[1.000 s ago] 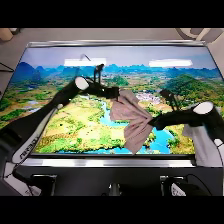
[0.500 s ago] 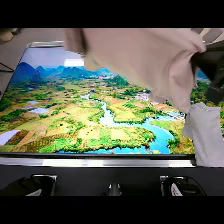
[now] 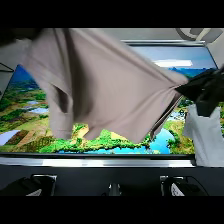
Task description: Fold the shirts.
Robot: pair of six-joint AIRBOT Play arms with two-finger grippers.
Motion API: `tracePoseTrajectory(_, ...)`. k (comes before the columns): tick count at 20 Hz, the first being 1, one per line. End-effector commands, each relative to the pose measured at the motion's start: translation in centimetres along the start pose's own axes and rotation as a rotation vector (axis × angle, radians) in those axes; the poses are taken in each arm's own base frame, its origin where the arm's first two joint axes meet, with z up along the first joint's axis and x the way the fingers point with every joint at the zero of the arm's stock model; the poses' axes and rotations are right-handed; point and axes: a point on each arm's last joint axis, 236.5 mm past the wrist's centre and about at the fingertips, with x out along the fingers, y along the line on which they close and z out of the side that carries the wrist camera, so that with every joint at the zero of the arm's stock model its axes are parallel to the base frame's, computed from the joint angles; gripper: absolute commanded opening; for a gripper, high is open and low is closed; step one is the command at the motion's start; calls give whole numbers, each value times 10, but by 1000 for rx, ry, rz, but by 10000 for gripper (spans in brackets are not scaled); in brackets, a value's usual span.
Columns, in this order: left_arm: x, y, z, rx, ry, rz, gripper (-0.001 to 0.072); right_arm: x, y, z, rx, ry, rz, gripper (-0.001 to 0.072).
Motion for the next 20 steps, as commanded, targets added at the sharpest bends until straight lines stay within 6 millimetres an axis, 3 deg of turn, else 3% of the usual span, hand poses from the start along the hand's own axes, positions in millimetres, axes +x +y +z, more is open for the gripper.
tracePoseTrajectory(1,65,63,-91,-31,241,152,29,74,-22,-69,207,229,171,28)
tracePoseTrajectory(4,123,130,-184,-79,454,256,29,154,-45,-129,388,321,245,28)
tracePoseTrajectory(6,153,158,-239,-184,559,273,30,199,-62,-153,485,326,245,28)
tracePoseTrajectory(8,176,158,-287,-337,642,227,33,230,-72,-169,554,331,263,28)
tracePoseTrajectory(9,185,151,-303,-406,669,195,67,242,-77,-174,582,327,263,28)
tracePoseTrajectory(10,190,144,-316,-463,696,168,156,249,-79,-175,603,318,270,34)
tracePoseTrajectory(11,186,144,-324,-488,731,166,463,251,-83,-175,602,315,262,162)
tracePoseTrajectory(12,175,151,-328,-504,778,180,710,244,-89,-174,581,319,251,414)
tracePoseTrajectory(13,153,161,-333,-513,858,190,716,231,-95,-172,526,330,255,689)
tracePoseTrajectory(15,99,185,-342,-491,1026,214,673,198,-117,-189,485,398,206,697)
tracePoseTrajectory(17,43,211,-347,-475,1143,310,659,167,-136,-228,584,492,141,675)
tracePoseTrajectory(20,3,208,-380,-522,1186,349,660,153,-132,-274,702,556,148,665)
